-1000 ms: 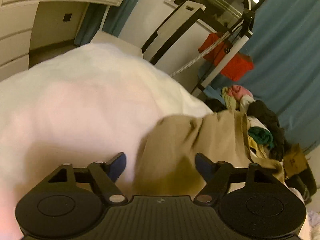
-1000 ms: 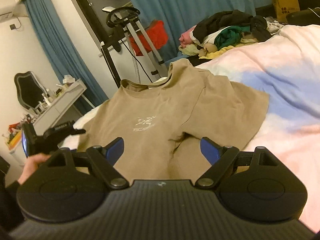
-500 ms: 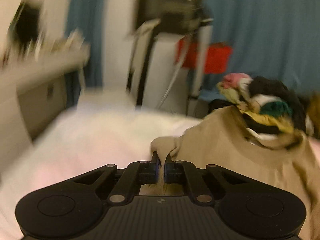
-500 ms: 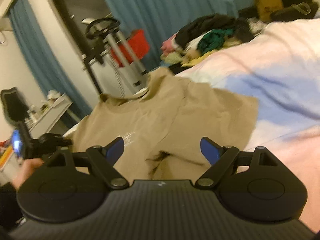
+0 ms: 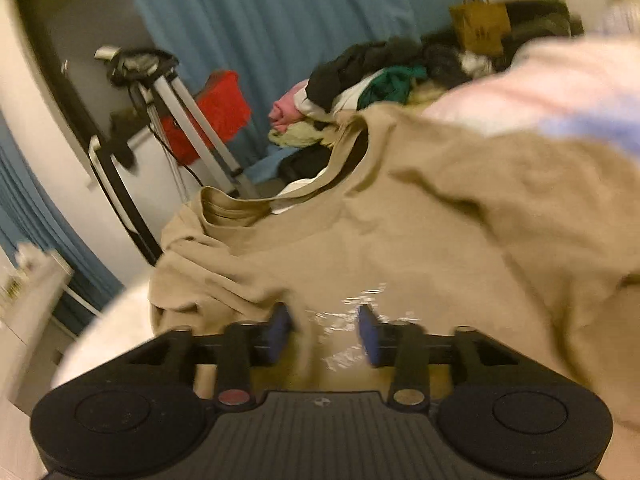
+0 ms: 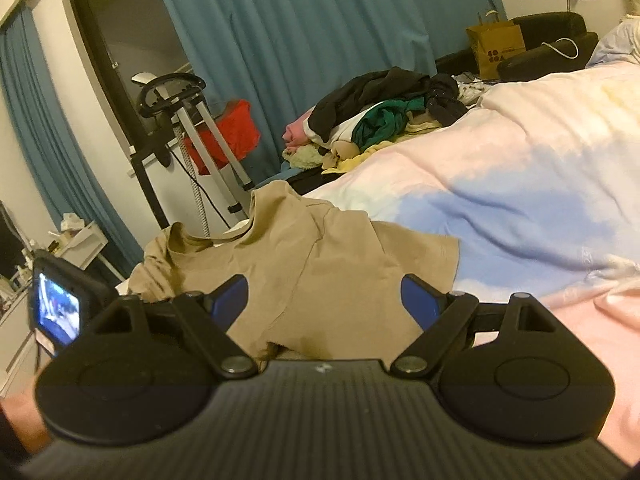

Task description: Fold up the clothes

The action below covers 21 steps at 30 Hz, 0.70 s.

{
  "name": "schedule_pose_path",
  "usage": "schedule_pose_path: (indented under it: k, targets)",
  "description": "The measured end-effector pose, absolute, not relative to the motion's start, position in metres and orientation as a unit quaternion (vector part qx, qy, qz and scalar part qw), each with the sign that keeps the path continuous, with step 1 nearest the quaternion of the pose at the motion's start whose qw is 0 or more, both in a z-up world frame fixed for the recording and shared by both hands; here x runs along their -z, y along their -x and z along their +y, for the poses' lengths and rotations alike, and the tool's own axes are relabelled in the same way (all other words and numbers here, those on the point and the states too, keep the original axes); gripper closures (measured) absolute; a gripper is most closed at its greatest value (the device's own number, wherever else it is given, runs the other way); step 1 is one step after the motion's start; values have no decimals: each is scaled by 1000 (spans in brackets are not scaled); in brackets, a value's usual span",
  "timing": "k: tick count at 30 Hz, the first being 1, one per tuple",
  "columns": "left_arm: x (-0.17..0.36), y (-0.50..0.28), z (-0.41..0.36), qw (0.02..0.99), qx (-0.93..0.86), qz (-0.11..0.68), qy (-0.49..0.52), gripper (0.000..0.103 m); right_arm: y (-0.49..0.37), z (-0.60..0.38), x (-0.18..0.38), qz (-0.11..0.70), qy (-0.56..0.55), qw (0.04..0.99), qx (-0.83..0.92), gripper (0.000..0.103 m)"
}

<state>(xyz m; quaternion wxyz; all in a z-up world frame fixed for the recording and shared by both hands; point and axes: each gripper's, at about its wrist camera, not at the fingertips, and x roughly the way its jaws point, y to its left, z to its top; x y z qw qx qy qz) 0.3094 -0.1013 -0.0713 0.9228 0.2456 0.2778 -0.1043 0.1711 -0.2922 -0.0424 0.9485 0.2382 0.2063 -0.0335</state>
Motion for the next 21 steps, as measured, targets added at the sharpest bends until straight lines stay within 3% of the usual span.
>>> schedule_pose_path:
  k: [7, 12, 18, 19, 21]
  targets:
    - [23, -285, 3, 953, 106, 281, 24, 43, -174, -298, 46, 218, -266, 939, 24, 18]
    - [28, -322, 72, 940, 31, 297, 167, 34, -177, -295, 51, 231, -272, 934, 20, 18]
    - [53, -369, 98, 912, 52, 302, 272, 35, -184, -291, 61, 251, -259, 932, 21, 18]
    - [56, -374, 100, 906, 62, 296, 296, 38, -186, -290, 64, 257, -258, 931, 22, 18]
    - [57, -380, 102, 901, 70, 289, 316, 57, -189, -290, 69, 266, -261, 928, 23, 18]
